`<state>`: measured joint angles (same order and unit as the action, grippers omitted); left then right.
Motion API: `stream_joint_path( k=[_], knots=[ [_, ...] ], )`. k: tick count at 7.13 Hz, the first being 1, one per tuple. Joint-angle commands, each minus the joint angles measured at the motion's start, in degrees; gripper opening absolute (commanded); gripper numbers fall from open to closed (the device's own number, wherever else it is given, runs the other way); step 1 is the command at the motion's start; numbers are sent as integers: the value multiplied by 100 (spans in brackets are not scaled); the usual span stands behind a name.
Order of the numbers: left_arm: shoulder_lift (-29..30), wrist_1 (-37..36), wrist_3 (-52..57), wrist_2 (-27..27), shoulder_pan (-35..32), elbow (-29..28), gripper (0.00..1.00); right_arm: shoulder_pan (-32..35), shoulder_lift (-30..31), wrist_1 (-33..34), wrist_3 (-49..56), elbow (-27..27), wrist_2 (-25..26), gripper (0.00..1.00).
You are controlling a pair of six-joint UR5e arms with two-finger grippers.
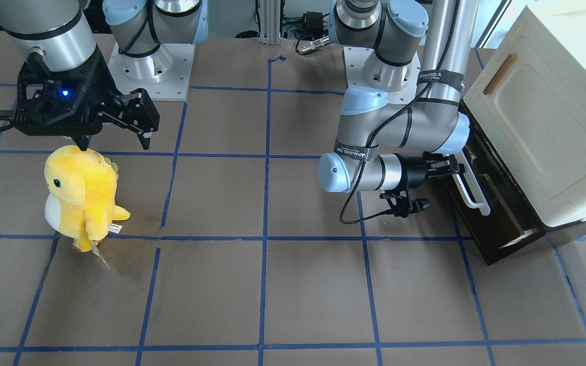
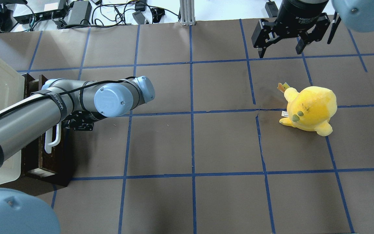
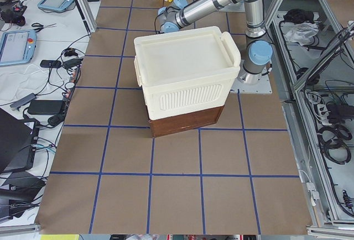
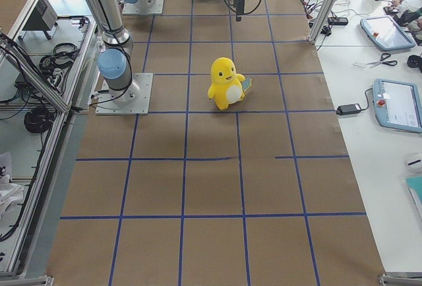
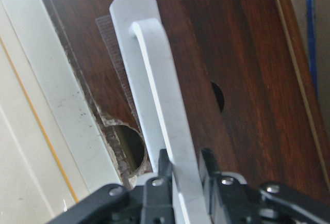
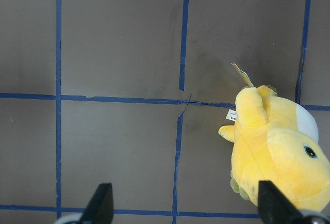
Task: Pull drawer sideways
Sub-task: 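Pull the handle with the left gripper, sliding the drawer out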
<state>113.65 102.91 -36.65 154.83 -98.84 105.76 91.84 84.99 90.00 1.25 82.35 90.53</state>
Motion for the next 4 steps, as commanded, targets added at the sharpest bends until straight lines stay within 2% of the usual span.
stream_joint_path(
  k=[1, 4],
  knots=[
    [26, 1, 0, -32, -12, -20, 0, 0, 0, 0, -2, 0, 0, 100],
    [26, 27, 9, -67, -64, -116, 0, 0, 0, 0, -2, 0, 0, 100]
  ],
)
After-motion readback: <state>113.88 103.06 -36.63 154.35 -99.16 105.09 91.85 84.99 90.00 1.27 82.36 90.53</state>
